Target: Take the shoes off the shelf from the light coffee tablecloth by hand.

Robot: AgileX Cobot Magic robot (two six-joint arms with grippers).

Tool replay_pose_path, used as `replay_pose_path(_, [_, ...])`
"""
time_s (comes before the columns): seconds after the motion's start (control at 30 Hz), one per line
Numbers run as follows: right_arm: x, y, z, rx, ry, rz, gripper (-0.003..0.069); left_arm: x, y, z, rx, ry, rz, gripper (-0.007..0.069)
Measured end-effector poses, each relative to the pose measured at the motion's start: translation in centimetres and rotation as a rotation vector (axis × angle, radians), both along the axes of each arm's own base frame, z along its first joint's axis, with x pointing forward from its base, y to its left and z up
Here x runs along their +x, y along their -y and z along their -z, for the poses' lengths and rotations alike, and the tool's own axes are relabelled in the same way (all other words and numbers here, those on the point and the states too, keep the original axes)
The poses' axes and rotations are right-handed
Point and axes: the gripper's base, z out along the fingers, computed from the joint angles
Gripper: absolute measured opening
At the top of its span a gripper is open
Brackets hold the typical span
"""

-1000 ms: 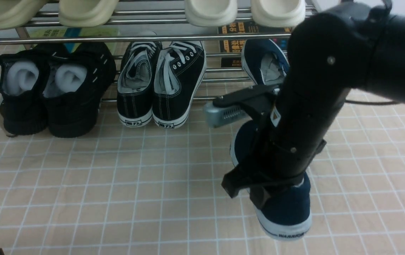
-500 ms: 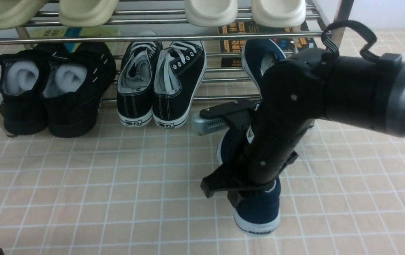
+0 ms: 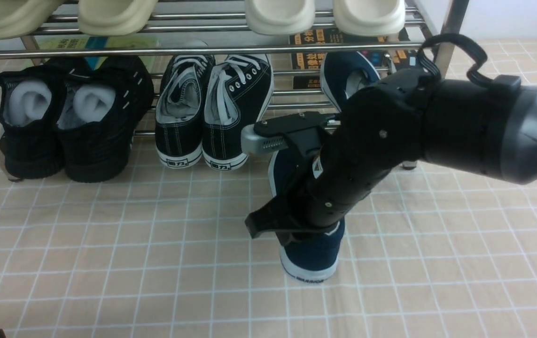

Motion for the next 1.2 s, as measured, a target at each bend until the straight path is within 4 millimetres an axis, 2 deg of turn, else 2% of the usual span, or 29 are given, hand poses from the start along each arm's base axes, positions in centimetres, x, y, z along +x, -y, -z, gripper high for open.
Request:
replay_pose_path(0.07, [0.1,-0.2,0.4,0.001,-0.004,0.001,0.0043,0.0,0.0,0.0,0.000,0.000,0.000,0.0240])
replay_pose_path(0.2, [0.8,-0.8,2.5,-0.009,-0.021,0.013,0.0110,0.0,0.0,0.0,0.000,0.000,0.000,0.0240])
replay_pose_path(0.27, [0.8,-1.0,3.1,-0.008,-0.043,0.019,0.0163,0.0,0.0,0.0,0.000,0.000,0.000,0.0240])
replay_pose_path(0.3, [0.8,-1.1,3.3,0.004,-0.065,0.029,0.0219,0.0,0.0,0.0,0.000,0.000,0.000,0.0240])
replay_pose_path(0.4, [0.7,-1.4,2.7,0.025,-0.098,0.034,0.0340,0.0,0.0,0.0,0.000,0.000,0.000,0.0240])
replay_pose_path(0.53, [0.8,-1.6,0.8,-0.002,-0.111,-0.029,0.0394,0.0,0.0,0.0,0.000,0.000,0.000,0.0240])
replay_pose_path(0.6, [0.9,-1.5,-0.4,-0.027,-0.112,-0.072,0.0377,0.0,0.0,0.0,0.000,0.000,0.000,0.0240])
replay_pose_path(0.7, [1.6,-0.8,-2.0,-0.067,-0.105,-0.099,0.0295,0.0,0.0,0.0,0.000,0.000,0.000,0.0240])
replay_pose_path(0.77, [2.6,0.4,-3.3,-0.110,-0.086,-0.096,0.0148,0.0,0.0,0.0,0.000,0.000,0.000,0.0240])
replay_pose_path(0.8, [2.7,0.5,-3.4,-0.113,-0.084,-0.094,0.0135,0.0,0.0,0.0,0.000,0.000,0.000,0.0240])
replay_pose_path(0.83, [3.6,1.3,-3.9,-0.131,-0.058,-0.075,0.0051,0.0,0.0,0.0,0.000,0.000,0.000,0.0240])
replay_pose_path(0.87, [4.5,2.2,-4.2,-0.141,-0.027,-0.047,0.0001,0.0,0.0,0.0,0.000,0.000,0.000,0.0240])
replay_pose_path(1.03, [7.8,4.9,-5.0,-0.110,0.080,0.080,-0.0006,0.0,0.0,0.0,0.000,0.000,0.000,0.0240])
replay_pose_path(1.13, [9.1,6.0,-4.9,-0.098,0.127,0.125,0.0018,0.0,0.0,0.0,0.000,0.000,0.000,0.0240])
replay_pose_path(1.2, [10.4,6.9,-4.8,-0.082,0.178,0.158,0.0071,0.0,0.0,0.0,0.000,0.000,0.000,0.0240])
